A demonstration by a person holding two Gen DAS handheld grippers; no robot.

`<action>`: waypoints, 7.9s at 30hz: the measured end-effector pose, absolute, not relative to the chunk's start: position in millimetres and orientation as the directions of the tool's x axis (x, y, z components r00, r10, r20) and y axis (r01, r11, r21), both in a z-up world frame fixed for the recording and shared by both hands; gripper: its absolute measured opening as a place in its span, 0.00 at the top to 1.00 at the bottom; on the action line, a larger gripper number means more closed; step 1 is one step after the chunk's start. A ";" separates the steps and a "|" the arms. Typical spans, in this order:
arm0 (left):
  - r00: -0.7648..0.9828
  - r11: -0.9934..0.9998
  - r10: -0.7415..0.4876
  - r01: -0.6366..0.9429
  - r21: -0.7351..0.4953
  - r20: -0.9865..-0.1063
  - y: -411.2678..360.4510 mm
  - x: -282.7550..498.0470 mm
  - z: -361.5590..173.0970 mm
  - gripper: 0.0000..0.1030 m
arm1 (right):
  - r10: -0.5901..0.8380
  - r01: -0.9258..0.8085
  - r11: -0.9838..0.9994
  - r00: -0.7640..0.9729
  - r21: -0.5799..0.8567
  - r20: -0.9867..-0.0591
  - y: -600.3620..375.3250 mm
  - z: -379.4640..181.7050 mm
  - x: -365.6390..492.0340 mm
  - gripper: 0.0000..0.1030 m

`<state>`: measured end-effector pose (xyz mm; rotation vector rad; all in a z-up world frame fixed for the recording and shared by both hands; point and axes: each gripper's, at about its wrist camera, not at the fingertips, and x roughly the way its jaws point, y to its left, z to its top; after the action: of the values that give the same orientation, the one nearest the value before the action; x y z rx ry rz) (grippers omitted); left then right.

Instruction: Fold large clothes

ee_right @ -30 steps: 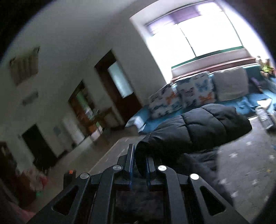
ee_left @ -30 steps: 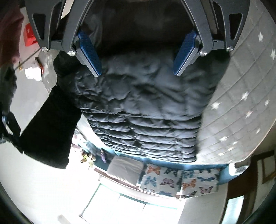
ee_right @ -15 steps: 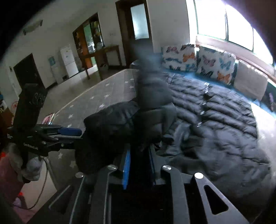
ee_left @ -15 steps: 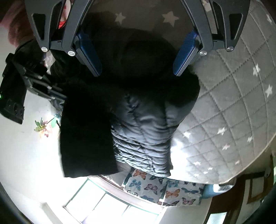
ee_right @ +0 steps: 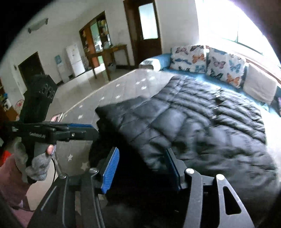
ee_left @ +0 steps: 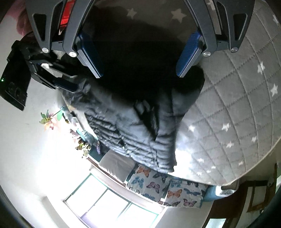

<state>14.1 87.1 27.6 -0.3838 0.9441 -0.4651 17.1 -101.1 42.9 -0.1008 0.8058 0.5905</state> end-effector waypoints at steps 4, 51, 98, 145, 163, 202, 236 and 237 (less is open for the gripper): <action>0.518 0.837 -0.533 0.206 -0.507 -0.669 79.7 25.8 42.0 0.13 | 0.409 -0.450 0.884 0.619 0.125 -0.671 -148.9 68.9 14.7 0.32; 0.538 0.935 -0.349 0.150 -0.320 -0.767 52.4 66.6 16.9 0.58 | 0.229 -0.083 0.971 0.602 0.226 -0.765 -277.2 -8.1 84.7 0.22; 0.462 0.885 -0.434 0.379 -0.270 -0.773 -47.4 118.8 10.2 0.40 | 0.171 -0.120 0.985 0.580 0.124 -0.796 -256.2 -36.2 77.5 0.05; 0.458 0.777 -0.476 0.619 -0.115 -0.751 -56.8 23.1 23.5 0.35 | 0.170 -0.357 0.933 0.560 -0.051 -0.811 -188.6 4.3 -14.0 0.06; 0.407 0.809 -0.491 0.541 -0.230 -0.770 -20.5 -29.7 -10.4 0.34 | 0.165 -0.225 0.974 0.591 0.035 -0.790 -231.8 -2.1 -52.4 0.08; 0.409 0.836 -0.537 0.139 -0.531 -0.738 125.5 19.0 -37.9 0.74 | 0.280 0.005 0.945 0.507 0.328 -0.815 -297.5 -39.2 -52.8 0.64; 0.343 0.860 -0.418 0.447 -0.245 -0.841 26.0 136.3 20.6 0.39 | 0.168 -0.237 0.968 0.366 0.083 -0.915 -240.8 -23.1 69.6 0.48; 0.337 0.859 -0.419 0.449 -0.247 -0.843 26.5 137.6 23.2 0.39 | 0.162 -0.241 0.968 0.361 0.075 -0.918 -239.9 -20.2 70.1 0.48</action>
<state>137.6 26.5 23.2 0.0319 1.0893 -0.5658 70.1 -239.9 -20.2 -0.0767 1.1730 0.2598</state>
